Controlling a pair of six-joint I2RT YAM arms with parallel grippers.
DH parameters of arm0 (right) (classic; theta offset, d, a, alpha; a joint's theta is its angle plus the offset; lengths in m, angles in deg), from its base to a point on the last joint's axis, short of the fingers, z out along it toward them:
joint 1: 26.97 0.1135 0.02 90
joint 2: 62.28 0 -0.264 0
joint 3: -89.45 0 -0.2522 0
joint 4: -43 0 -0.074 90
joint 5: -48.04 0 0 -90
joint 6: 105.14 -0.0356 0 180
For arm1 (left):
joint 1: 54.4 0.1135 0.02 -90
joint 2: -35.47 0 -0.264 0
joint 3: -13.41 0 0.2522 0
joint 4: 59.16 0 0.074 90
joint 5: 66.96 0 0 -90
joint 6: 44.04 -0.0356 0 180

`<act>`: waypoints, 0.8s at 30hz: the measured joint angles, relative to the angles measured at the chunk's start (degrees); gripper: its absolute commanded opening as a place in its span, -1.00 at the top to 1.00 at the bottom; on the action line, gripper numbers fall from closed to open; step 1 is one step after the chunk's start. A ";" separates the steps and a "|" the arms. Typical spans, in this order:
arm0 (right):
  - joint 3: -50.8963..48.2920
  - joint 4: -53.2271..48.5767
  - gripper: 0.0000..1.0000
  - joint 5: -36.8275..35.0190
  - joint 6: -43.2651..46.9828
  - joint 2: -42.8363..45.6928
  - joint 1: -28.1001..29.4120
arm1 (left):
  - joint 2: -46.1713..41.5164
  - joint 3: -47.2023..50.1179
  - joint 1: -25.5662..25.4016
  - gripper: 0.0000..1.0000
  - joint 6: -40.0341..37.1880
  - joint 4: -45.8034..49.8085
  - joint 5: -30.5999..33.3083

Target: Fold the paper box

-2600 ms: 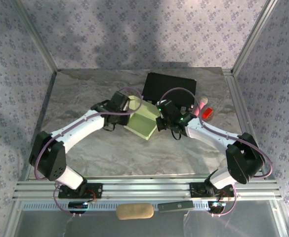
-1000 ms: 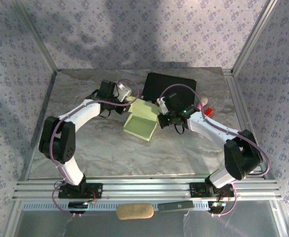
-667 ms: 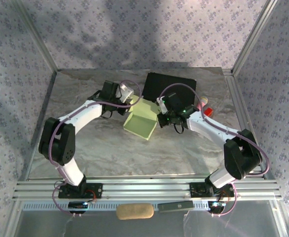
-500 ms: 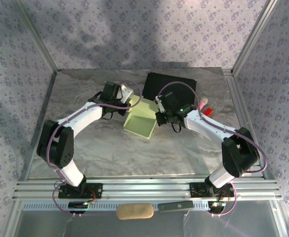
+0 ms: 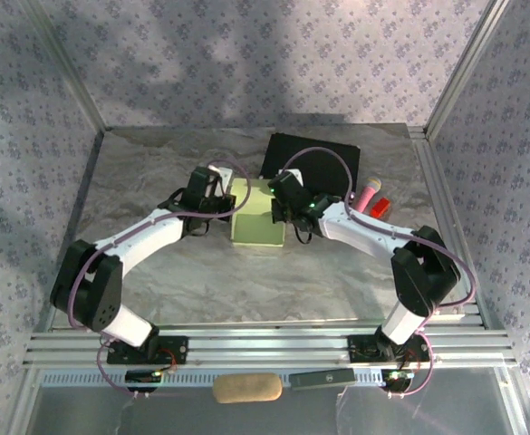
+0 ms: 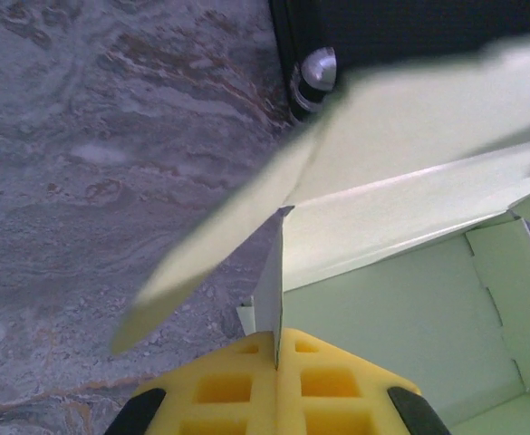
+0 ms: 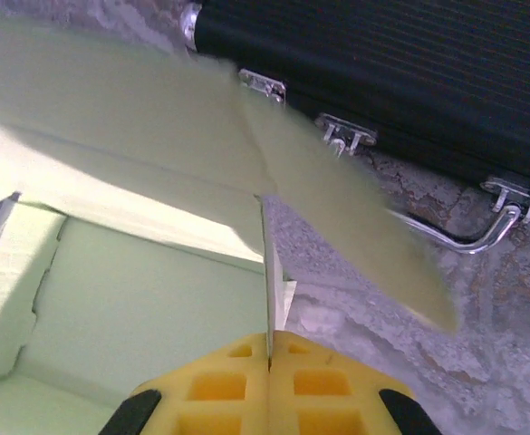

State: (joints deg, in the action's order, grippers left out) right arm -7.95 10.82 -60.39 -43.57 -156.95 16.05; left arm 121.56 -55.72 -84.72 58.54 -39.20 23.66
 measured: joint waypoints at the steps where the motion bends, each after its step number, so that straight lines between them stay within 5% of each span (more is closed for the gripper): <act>1: -0.26 1.46 1.00 -1.05 -0.55 0.02 0.44 | -0.68 0.90 -0.35 1.00 0.68 -1.03 0.90; 13: -16.06 24.17 1.00 -6.03 0.76 1.38 2.89 | -4.35 16.41 -3.85 1.00 2.58 -20.76 5.01; 24: -22.51 33.11 1.00 -7.39 2.91 2.80 3.78 | -4.35 20.74 -5.33 1.00 5.07 -29.20 6.08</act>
State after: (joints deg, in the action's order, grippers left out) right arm -30.46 43.93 -67.78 -40.66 -154.15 19.83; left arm 117.21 -34.98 -90.06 63.61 -68.40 29.74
